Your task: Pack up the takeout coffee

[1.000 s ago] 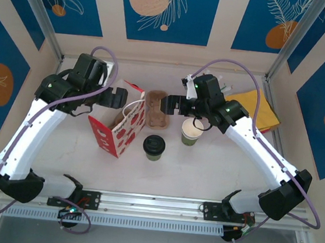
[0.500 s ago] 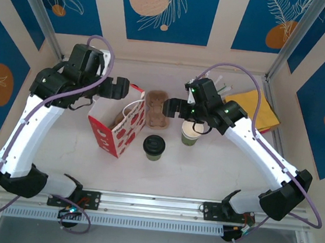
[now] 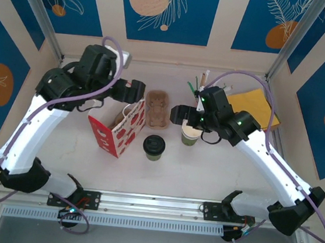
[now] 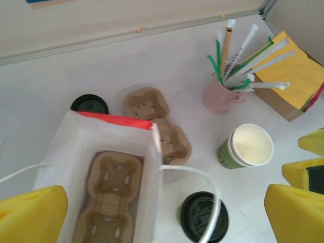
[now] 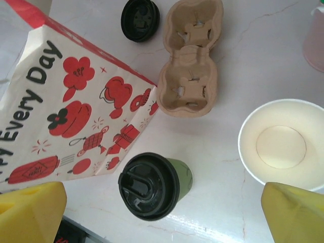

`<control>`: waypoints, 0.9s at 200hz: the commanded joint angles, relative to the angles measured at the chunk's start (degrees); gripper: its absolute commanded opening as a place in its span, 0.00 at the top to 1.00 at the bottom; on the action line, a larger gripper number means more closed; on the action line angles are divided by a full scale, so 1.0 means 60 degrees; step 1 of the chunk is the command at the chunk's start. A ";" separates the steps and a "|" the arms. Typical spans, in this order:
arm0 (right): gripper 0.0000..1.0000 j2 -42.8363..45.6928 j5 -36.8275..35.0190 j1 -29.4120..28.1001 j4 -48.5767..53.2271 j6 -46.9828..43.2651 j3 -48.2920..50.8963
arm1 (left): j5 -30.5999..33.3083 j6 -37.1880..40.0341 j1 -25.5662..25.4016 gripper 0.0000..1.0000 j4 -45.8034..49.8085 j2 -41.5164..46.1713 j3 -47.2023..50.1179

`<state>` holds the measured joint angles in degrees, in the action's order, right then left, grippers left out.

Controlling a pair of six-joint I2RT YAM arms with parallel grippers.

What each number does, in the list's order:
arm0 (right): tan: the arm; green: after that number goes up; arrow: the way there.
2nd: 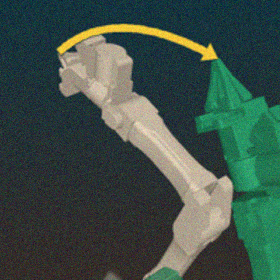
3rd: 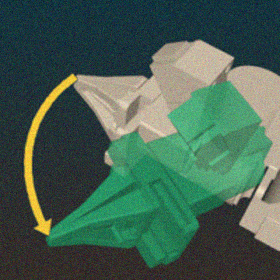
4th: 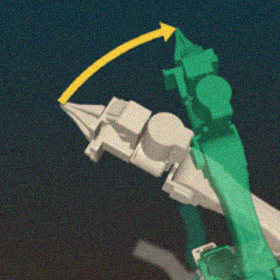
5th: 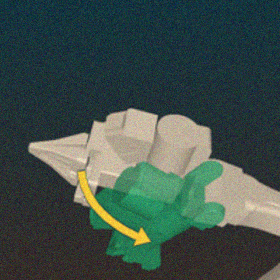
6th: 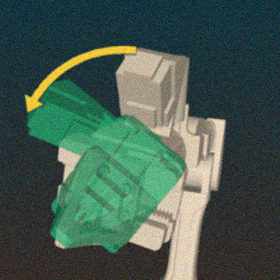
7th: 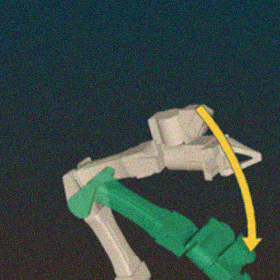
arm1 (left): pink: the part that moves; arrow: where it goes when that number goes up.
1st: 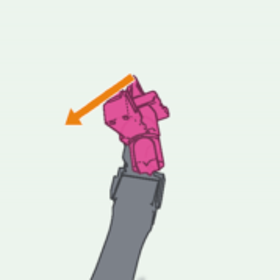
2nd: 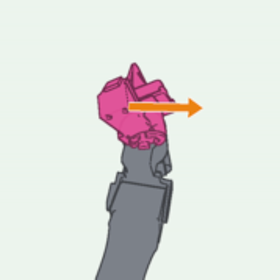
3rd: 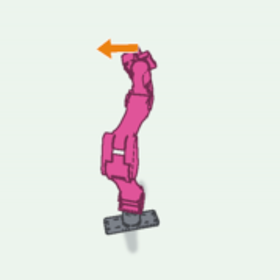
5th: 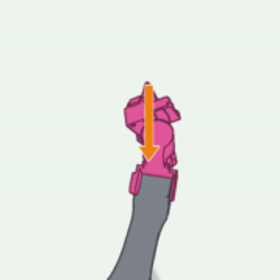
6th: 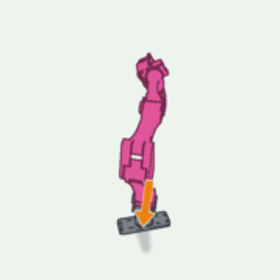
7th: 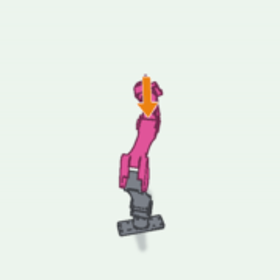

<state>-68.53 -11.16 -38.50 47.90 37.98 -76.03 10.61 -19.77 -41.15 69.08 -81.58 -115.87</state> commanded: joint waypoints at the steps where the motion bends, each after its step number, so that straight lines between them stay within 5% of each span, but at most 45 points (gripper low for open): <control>1: 0.01 0.0648 0.0307 0.0101 0.0386 -0.0239 0.0418 | 0.0577 -0.0730 -0.0662 0.01 0.0088 -0.0421 -0.0399; 79: 0.01 0.3068 0.1237 0.1297 0.1121 -0.0471 0.1910 | 0.1740 -0.2449 -0.2955 0.00 0.0473 -0.2117 -0.0933; 180: 0.01 0.4107 0.2077 0.2512 0.2007 -0.1126 0.2225 | 0.1441 -0.4594 -0.3533 0.00 0.1800 -0.3973 -0.0795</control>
<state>-45.10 -1.21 -24.64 57.82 33.04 -63.59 19.59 -43.59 -61.21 76.03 -103.11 -119.85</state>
